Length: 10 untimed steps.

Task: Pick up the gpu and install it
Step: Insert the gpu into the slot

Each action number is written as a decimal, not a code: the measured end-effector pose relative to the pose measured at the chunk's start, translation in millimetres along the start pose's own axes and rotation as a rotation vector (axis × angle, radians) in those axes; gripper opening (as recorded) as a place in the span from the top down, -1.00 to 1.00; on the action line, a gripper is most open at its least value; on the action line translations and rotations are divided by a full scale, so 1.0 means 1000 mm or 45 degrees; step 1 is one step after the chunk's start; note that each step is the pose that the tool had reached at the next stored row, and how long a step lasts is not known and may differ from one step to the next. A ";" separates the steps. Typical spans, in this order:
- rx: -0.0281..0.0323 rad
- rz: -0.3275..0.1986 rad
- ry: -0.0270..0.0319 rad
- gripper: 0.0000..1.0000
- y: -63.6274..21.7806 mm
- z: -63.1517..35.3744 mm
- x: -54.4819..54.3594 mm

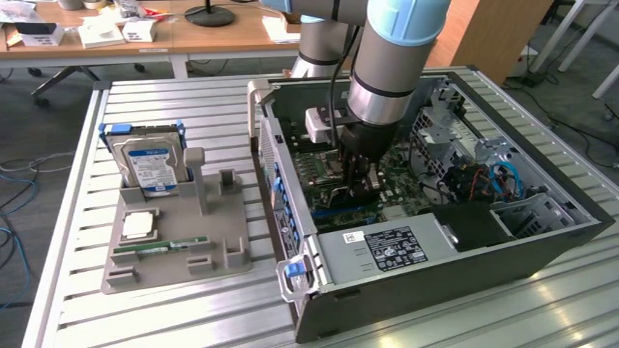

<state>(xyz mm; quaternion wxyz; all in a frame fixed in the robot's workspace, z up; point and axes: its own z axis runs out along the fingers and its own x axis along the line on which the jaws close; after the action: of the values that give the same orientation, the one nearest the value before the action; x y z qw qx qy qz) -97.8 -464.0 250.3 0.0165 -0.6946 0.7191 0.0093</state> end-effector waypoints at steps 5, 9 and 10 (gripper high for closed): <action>0.0000 0.000 0.0000 0.34 -0.0001 -0.0084 0.000; -0.0001 0.000 0.0003 0.34 -0.0001 -0.0185 -0.001; 0.0000 0.000 0.0001 0.34 -0.0002 -0.0214 -0.001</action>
<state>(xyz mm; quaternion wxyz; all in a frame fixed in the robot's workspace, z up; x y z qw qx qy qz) -97.8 -464.1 271.7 0.0164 -0.6946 0.7191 0.0092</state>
